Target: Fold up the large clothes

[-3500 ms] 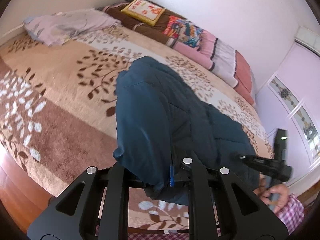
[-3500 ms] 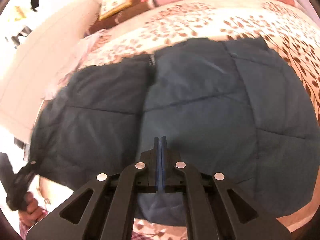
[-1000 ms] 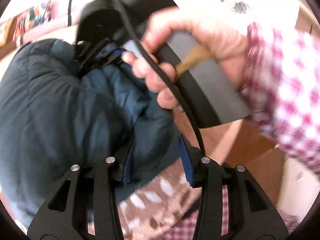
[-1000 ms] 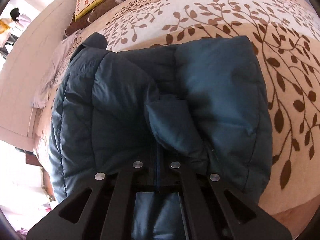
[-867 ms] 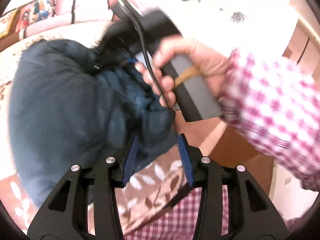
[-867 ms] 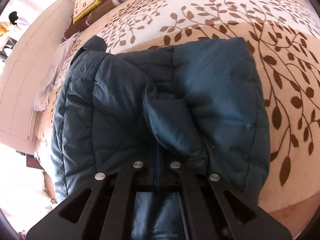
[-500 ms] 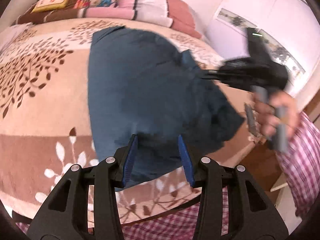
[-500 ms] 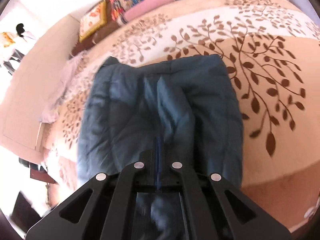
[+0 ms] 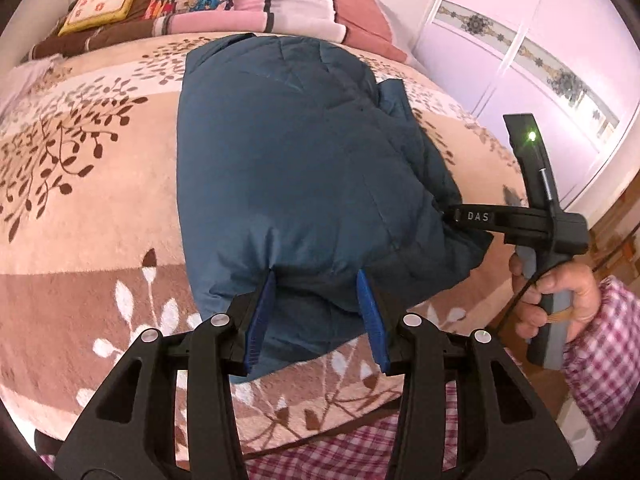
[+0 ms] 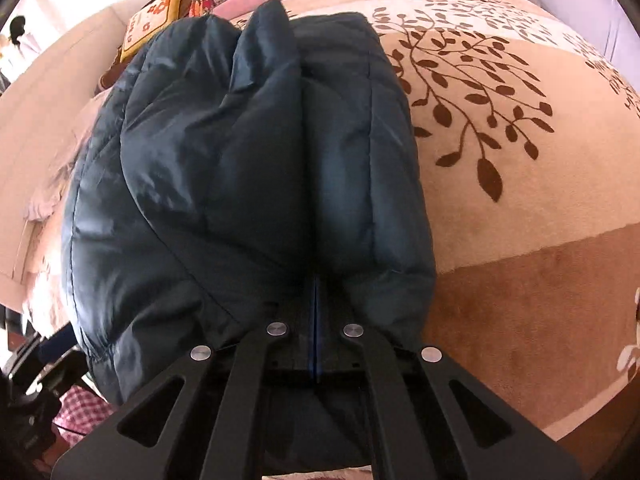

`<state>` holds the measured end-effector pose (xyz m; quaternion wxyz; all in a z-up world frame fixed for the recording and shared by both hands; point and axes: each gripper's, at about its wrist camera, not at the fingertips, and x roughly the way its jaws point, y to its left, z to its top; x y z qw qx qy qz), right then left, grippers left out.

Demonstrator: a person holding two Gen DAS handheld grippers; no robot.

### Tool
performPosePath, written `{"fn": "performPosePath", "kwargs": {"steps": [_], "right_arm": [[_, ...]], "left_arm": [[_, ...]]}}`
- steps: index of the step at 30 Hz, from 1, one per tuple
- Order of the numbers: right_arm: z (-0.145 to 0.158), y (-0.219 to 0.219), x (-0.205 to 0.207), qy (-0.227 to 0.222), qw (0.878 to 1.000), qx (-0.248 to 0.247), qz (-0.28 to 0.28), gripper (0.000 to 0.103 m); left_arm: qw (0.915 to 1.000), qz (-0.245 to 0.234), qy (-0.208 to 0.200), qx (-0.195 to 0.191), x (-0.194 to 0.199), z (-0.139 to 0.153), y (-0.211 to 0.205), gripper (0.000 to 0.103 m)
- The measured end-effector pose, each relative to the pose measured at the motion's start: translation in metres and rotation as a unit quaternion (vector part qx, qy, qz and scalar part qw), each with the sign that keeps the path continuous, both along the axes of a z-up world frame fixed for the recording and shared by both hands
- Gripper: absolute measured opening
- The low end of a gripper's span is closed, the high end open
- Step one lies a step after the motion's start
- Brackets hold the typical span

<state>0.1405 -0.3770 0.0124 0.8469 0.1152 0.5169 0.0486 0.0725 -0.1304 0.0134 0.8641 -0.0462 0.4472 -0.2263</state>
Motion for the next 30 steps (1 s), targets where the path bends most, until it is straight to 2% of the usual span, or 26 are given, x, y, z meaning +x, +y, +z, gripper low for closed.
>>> {"fn": "performPosePath", "kwargs": {"steps": [2, 7, 9, 10, 12, 13, 14, 16, 21, 25, 28, 30], "right_arm": [[0.005, -0.004, -0.002, -0.006, 1.000, 0.016, -0.003, 0.000], [0.033, -0.022, -0.016, -0.043, 0.997, 0.069, -0.015, 0.000], [0.049, -0.030, -0.024, -0.065, 0.992, 0.102, -0.022, 0.000], [0.055, -0.034, -0.025, -0.069, 0.991, 0.110, -0.028, 0.005], [0.063, -0.040, -0.022, -0.064, 0.990, 0.119, -0.043, 0.034], [0.065, -0.043, -0.020, -0.061, 0.990, 0.119, -0.053, 0.066], [0.067, -0.047, -0.017, -0.063, 0.988, 0.123, -0.069, 0.076], [0.068, -0.050, -0.011, -0.064, 0.987, 0.131, -0.074, 0.076], [0.049, -0.051, 0.019, -0.013, 0.989, 0.124, -0.078, 0.079], [0.023, -0.054, 0.041, 0.031, 0.989, 0.115, -0.092, 0.080], [0.000, -0.052, 0.051, 0.061, 0.989, 0.099, -0.096, 0.081], [-0.017, -0.053, 0.053, 0.079, 0.987, 0.110, -0.092, 0.083]], "left_arm": [[0.9997, 0.000, 0.009, -0.022, 0.000, 0.006, 0.007, 0.057], [0.9972, 0.024, 0.001, -0.071, 0.006, 0.029, 0.033, 0.077], [0.9947, 0.044, 0.007, -0.092, 0.013, 0.032, 0.045, 0.080], [0.9930, 0.055, 0.014, -0.103, 0.017, 0.031, 0.051, 0.082], [0.9893, 0.078, 0.029, -0.120, 0.027, 0.027, 0.062, 0.083], [0.9883, 0.084, 0.034, -0.123, 0.031, 0.024, 0.065, 0.084], [0.9874, 0.090, 0.042, -0.123, 0.037, 0.021, 0.067, 0.085], [0.9865, 0.093, 0.052, -0.124, 0.046, 0.014, 0.069, 0.086], [0.9803, 0.101, 0.093, -0.142, 0.073, -0.005, 0.070, 0.087], [0.9778, 0.092, 0.119, -0.146, 0.089, -0.023, 0.062, 0.089], [0.9751, 0.082, 0.135, -0.156, 0.100, -0.037, 0.056, 0.097], [0.9724, 0.077, 0.146, -0.165, 0.106, -0.043, 0.053, 0.099]]}}
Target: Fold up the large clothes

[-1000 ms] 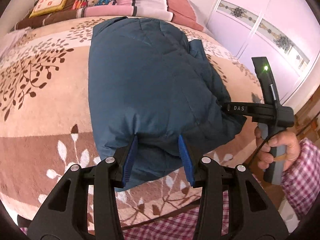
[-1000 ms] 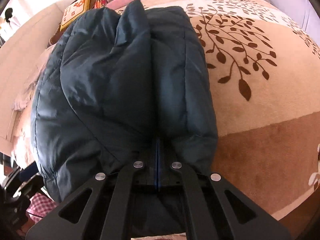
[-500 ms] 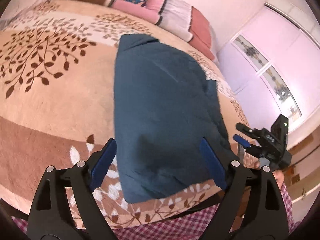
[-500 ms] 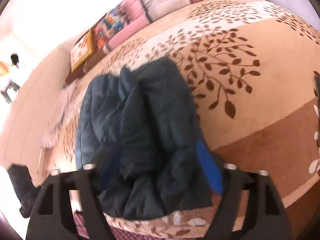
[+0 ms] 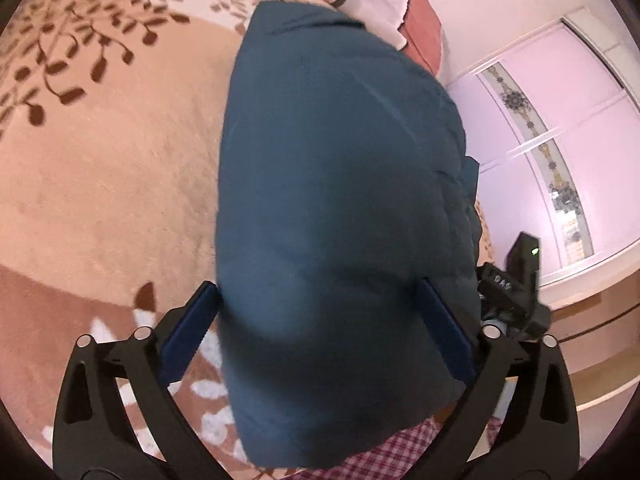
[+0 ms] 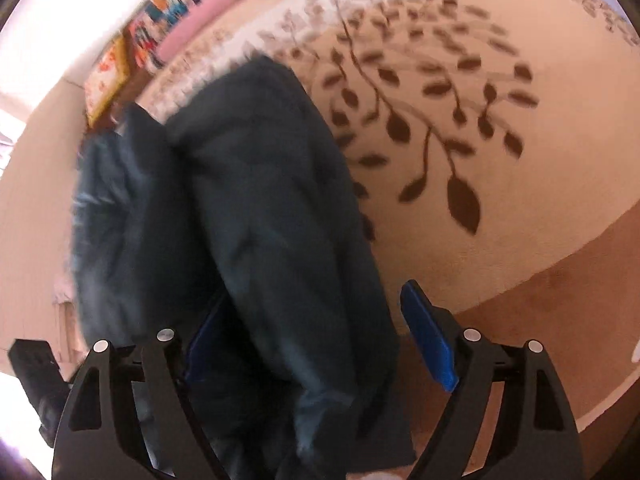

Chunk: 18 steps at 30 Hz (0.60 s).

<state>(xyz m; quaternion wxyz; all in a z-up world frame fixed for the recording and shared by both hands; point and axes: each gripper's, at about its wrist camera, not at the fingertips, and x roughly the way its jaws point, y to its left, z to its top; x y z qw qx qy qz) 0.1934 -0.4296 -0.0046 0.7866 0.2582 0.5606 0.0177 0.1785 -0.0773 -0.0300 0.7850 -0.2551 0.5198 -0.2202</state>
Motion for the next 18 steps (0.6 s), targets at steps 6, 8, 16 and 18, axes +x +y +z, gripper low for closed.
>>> {"fn": "performPosePath", "kwargs": {"steps": [6, 8, 16, 18], "right_arm": [[-0.014, -0.002, -0.007, -0.023, 0.998, 0.053, 0.010, 0.068], [-0.017, 0.000, -0.008, -0.029, 0.995, 0.092, 0.009, 0.046], [0.010, 0.045, 0.003, -0.092, 0.993, 0.063, 0.047, 0.024], [0.018, 0.073, 0.017, -0.110, 0.991, 0.042, 0.066, 0.024]], "left_arm": [[0.9998, -0.020, 0.000, -0.009, 0.011, -0.004, -0.010, 0.099], [0.9997, -0.020, -0.012, -0.007, 0.010, -0.002, -0.011, 0.088], [0.9924, 0.007, -0.107, 0.061, 0.020, 0.037, 0.021, 0.067], [0.9904, 0.027, -0.115, 0.073, 0.034, 0.044, 0.043, 0.066]]}}
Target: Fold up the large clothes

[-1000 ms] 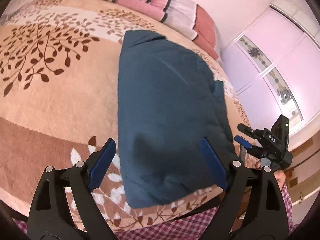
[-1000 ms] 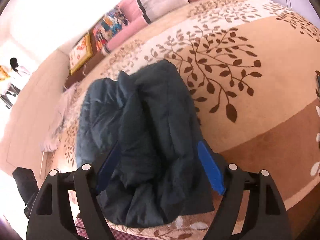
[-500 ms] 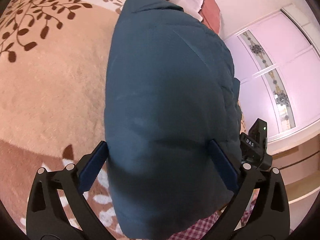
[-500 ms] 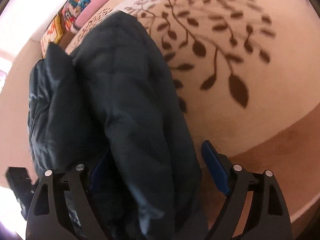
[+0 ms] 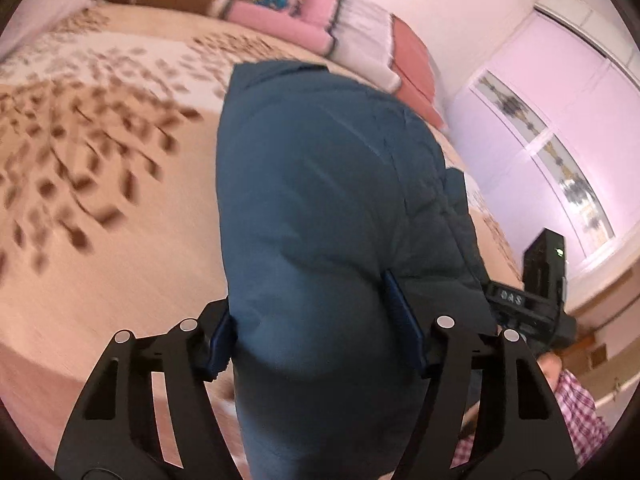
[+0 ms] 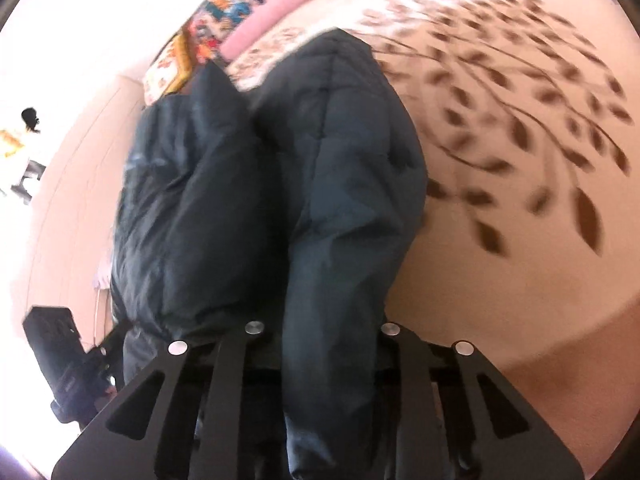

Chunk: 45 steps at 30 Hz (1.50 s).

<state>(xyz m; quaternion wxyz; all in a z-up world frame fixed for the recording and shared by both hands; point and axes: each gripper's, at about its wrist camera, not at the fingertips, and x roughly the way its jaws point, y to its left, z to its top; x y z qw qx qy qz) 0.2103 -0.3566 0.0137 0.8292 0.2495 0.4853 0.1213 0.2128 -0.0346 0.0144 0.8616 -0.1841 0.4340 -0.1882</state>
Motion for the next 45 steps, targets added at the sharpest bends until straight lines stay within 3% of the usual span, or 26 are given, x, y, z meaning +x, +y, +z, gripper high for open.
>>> {"fn": "performPosePath", "kwargs": {"steps": [7, 11, 15, 17, 20, 26, 31, 37, 45], "right_arm": [[0.003, 0.103, 0.050, -0.035, 0.996, -0.062, 0.054, 0.023], [-0.014, 0.148, 0.069, -0.030, 0.990, -0.114, 0.078, 0.023], [-0.028, 0.144, 0.068, -0.017, 0.991, -0.111, 0.074, 0.028], [-0.028, 0.136, 0.069, -0.003, 0.993, -0.102, 0.066, 0.040], [-0.019, 0.127, 0.069, 0.006, 0.994, -0.095, 0.050, 0.049], [0.015, 0.106, 0.031, -0.023, 0.995, -0.087, 0.030, 0.056], [0.030, 0.110, -0.016, -0.035, 0.987, -0.152, 0.046, 0.057], [0.033, 0.122, -0.078, -0.046, 0.972, -0.227, 0.047, 0.057], [0.031, 0.128, -0.135, -0.060, 0.966, -0.248, 0.029, 0.057]], "left_arm": [[0.9951, 0.075, -0.031, 0.057, 0.047, 0.009, 0.079, 0.065], [0.9936, 0.093, -0.007, 0.063, 0.059, -0.014, 0.105, 0.070], [0.9911, 0.107, -0.018, 0.077, 0.053, -0.019, 0.104, 0.075], [0.9896, 0.117, -0.019, 0.082, 0.048, -0.015, 0.104, 0.075], [0.9872, 0.119, -0.032, 0.102, 0.030, -0.004, 0.101, 0.075], [0.9823, 0.124, -0.056, 0.129, -0.014, 0.024, 0.095, 0.075], [0.9761, 0.127, -0.065, 0.163, -0.061, 0.040, 0.082, 0.075], [0.9745, 0.129, -0.065, 0.172, -0.114, 0.043, 0.069, 0.075], [0.9758, 0.132, -0.042, 0.169, -0.162, 0.032, 0.049, 0.075]]}}
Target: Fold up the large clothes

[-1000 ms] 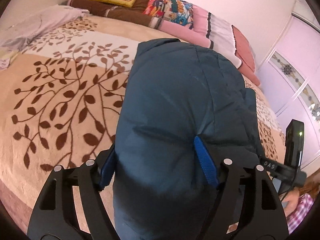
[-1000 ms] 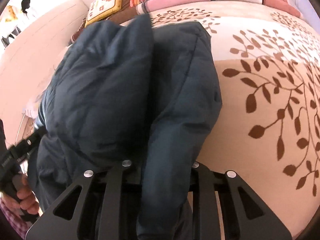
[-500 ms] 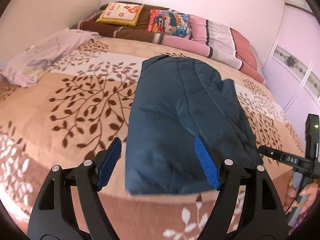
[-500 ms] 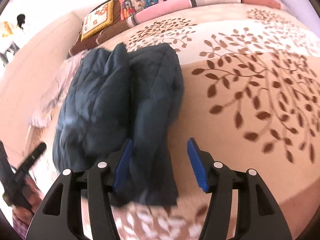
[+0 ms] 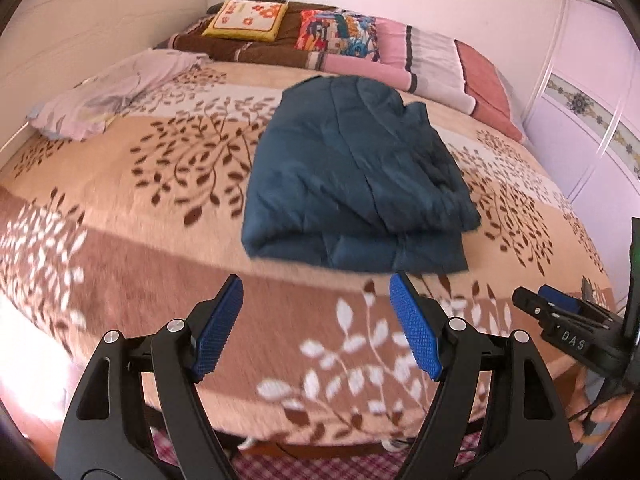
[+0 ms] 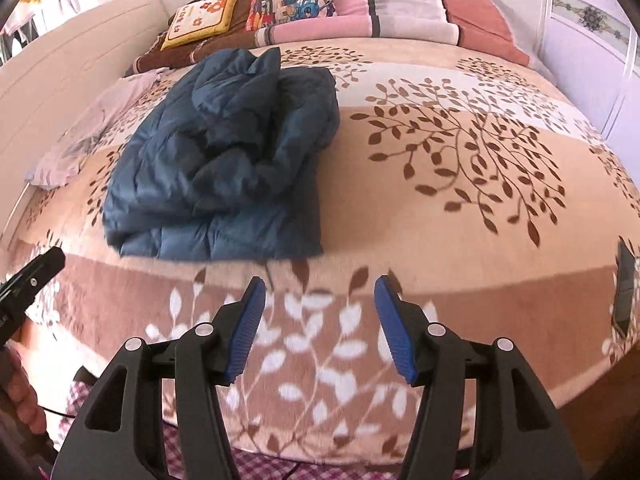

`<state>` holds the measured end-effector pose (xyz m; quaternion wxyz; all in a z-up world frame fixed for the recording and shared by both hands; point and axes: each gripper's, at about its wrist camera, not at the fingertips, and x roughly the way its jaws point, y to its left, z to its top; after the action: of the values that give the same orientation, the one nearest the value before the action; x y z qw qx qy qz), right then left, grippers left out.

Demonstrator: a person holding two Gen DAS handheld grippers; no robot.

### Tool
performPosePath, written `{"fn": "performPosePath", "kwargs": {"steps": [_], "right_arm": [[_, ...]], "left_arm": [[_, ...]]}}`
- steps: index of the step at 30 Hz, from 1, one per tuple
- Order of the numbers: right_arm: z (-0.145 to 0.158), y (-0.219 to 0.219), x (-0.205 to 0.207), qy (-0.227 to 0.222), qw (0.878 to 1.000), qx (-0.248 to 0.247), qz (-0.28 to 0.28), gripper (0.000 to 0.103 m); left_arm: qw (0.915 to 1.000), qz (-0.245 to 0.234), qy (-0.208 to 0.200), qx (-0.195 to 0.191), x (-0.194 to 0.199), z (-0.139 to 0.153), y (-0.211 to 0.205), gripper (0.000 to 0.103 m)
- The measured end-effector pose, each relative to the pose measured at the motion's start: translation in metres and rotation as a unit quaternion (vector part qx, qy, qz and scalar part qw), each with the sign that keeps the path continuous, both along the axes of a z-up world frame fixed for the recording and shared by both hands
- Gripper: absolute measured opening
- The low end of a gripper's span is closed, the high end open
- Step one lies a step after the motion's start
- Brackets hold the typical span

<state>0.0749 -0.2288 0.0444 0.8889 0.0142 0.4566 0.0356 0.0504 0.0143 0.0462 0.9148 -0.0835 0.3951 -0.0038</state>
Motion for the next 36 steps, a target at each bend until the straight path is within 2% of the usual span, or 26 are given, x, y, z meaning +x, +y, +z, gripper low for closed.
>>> {"fn": "performPosePath", "kwargs": {"steps": [4, 14, 24, 36], "right_arm": [[-0.003, 0.004, -0.019, -0.004, 1.000, -0.014, 0.003, 0.057], [-0.021, 0.001, -0.050, 0.006, 1.000, -0.010, -0.008, 0.057], [-0.031, 0.004, -0.060, 0.017, 1.000, -0.016, -0.004, 0.057], [-0.035, 0.006, -0.063, 0.023, 1.000, -0.017, -0.005, 0.057]], "left_arm": [[0.9999, 0.000, 0.007, 0.008, -0.017, -0.006, -0.011, 0.075], [0.9990, -0.012, 0.025, 0.035, -0.044, -0.020, -0.035, 0.075], [0.9978, -0.023, 0.043, 0.046, -0.052, -0.028, -0.047, 0.075], [0.9972, -0.022, 0.060, 0.038, -0.053, -0.036, -0.044, 0.075]]}}
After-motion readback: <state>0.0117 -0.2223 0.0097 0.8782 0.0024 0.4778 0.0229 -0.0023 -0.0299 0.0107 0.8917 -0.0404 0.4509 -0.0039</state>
